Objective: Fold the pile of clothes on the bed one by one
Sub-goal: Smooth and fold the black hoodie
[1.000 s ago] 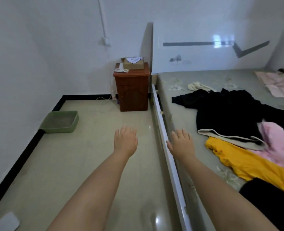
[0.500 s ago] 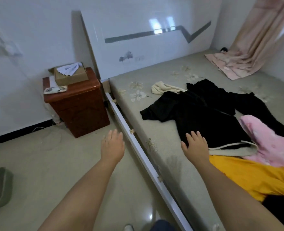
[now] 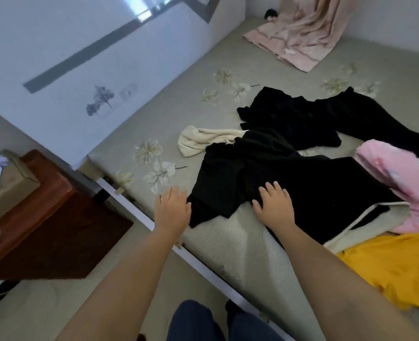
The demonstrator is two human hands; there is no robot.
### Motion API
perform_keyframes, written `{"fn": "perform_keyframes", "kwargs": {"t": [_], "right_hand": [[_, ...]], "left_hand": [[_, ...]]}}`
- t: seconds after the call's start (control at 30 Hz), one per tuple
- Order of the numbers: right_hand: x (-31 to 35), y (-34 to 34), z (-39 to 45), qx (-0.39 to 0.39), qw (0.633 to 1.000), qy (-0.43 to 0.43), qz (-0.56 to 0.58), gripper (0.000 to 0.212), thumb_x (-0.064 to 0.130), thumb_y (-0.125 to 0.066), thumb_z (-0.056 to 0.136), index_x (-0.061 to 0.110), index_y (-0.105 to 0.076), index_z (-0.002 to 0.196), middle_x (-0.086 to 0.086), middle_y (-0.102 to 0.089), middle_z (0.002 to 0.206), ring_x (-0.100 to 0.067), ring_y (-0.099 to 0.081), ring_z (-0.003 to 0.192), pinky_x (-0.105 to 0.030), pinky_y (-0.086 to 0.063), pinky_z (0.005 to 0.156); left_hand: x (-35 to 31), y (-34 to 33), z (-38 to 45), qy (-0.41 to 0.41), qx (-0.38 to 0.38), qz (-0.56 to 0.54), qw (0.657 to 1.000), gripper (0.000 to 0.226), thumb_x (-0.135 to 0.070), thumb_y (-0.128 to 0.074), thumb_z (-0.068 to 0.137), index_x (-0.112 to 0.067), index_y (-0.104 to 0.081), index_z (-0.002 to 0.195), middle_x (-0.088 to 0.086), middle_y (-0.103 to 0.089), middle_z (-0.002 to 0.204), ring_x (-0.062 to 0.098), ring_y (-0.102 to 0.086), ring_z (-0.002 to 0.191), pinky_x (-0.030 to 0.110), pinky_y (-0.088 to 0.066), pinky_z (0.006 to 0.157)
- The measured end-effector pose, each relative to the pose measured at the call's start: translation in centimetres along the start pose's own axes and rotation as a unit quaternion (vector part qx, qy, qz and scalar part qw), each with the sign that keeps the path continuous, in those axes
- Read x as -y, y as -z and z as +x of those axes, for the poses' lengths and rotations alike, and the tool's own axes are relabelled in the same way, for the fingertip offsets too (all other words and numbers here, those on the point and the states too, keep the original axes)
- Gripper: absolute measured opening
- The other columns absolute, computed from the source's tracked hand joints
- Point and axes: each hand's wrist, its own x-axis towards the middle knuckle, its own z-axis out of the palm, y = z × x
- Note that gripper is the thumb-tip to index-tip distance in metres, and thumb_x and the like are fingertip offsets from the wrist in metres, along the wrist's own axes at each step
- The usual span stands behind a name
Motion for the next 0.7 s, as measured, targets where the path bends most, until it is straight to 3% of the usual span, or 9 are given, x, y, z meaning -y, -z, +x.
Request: {"fn": "perform_keyframes", "kwargs": {"t": [0.23,0.37,0.57,0.63,0.7], "right_hand": [[7.9,-1.0,13.9,-0.021,1.0,-0.013,0.015,0.053,0.04,-0.034,0.096,0.015,-0.03,0.142,-0.004,-0.023,0.152,-0.02,-0.01,0.143,-0.036,-0.008,0.115],[11.3,-5.2,21.4,0.018,0.996,-0.084,-0.001,0.052,0.041,-0.034,0.096,0.015,-0.032,0.141,-0.004,-0.025,0.151,-0.019,-0.012,0.142,-0.034,-0.009,0.114],[14.9,-9.8,28.3,0.007,0.988,-0.152,0.03,0.047,0.032,-0.048,0.093,0.005,-0.047,0.131,-0.012,-0.043,0.141,-0.026,-0.028,0.137,-0.037,-0.021,0.111],[15.5,-11.4,30.3,-0.019,0.987,-0.159,0.034,0.044,0.026,-0.056,0.089,0.0,-0.054,0.124,-0.018,-0.05,0.134,-0.032,-0.037,0.132,-0.043,-0.028,0.108],[16.1,-12.9,31.4,0.002,0.985,-0.169,0.022,0.046,0.028,-0.055,0.09,0.001,-0.052,0.127,-0.017,-0.047,0.136,-0.031,-0.035,0.133,-0.043,-0.027,0.109]], "left_hand": [[8.9,-2.2,16.0,-0.03,0.004,-0.015,0.999,0.041,-0.029,-0.037,0.095,-0.008,-0.042,0.131,0.01,-0.043,0.135,0.023,-0.037,0.127,0.035,-0.027,0.102],[12.3,-7.8,27.3,-0.067,0.059,-0.047,0.995,0.042,-0.027,-0.039,0.095,-0.005,-0.043,0.13,0.013,-0.04,0.14,0.023,-0.029,0.134,0.036,-0.022,0.106],[14.5,-14.8,34.6,-0.084,0.093,-0.102,0.987,0.048,-0.026,-0.041,0.095,-0.004,-0.037,0.137,0.015,-0.033,0.146,0.027,-0.023,0.138,0.041,-0.017,0.11],[15.1,-17.2,35.4,-0.083,0.102,-0.131,0.983,0.046,-0.025,-0.043,0.093,0.001,-0.045,0.131,0.02,-0.041,0.14,0.031,-0.032,0.134,0.045,-0.023,0.108],[15.7,-19.2,35.3,-0.094,0.079,-0.143,0.982,0.046,-0.027,-0.04,0.087,0.006,-0.058,0.114,0.024,-0.054,0.126,0.038,-0.049,0.12,0.052,-0.038,0.097]]}}
